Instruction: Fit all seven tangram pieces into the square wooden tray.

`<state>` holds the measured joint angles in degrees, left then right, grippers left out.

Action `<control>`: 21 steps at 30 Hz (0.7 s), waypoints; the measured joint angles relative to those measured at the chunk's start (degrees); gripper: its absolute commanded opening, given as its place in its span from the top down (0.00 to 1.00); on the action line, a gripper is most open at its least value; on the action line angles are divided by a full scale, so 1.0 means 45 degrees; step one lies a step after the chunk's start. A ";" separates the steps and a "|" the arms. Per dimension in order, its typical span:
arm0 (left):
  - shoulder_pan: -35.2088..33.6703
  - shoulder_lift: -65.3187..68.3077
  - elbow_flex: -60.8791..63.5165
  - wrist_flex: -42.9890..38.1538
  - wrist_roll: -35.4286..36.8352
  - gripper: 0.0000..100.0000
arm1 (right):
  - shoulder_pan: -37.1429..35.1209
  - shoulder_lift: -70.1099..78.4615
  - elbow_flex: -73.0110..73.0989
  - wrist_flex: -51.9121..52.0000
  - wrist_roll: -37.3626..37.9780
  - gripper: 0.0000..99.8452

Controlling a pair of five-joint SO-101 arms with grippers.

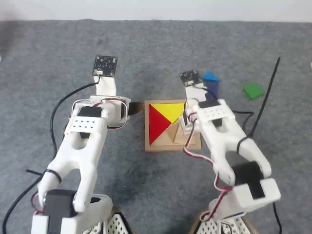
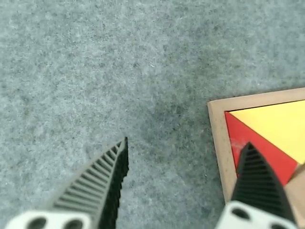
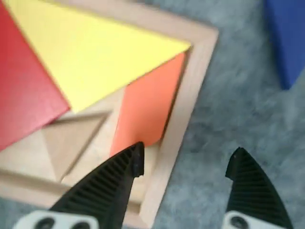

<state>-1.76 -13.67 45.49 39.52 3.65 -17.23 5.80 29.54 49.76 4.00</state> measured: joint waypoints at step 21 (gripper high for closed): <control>0.0000 0.0000 0.0000 0.0000 0.0000 0.65 | -0.0918 -0.1270 0.0117 0.0899 -0.0430 0.70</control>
<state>-1.76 -13.67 45.49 39.52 3.65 -21.36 0.09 30.07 53.80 2.07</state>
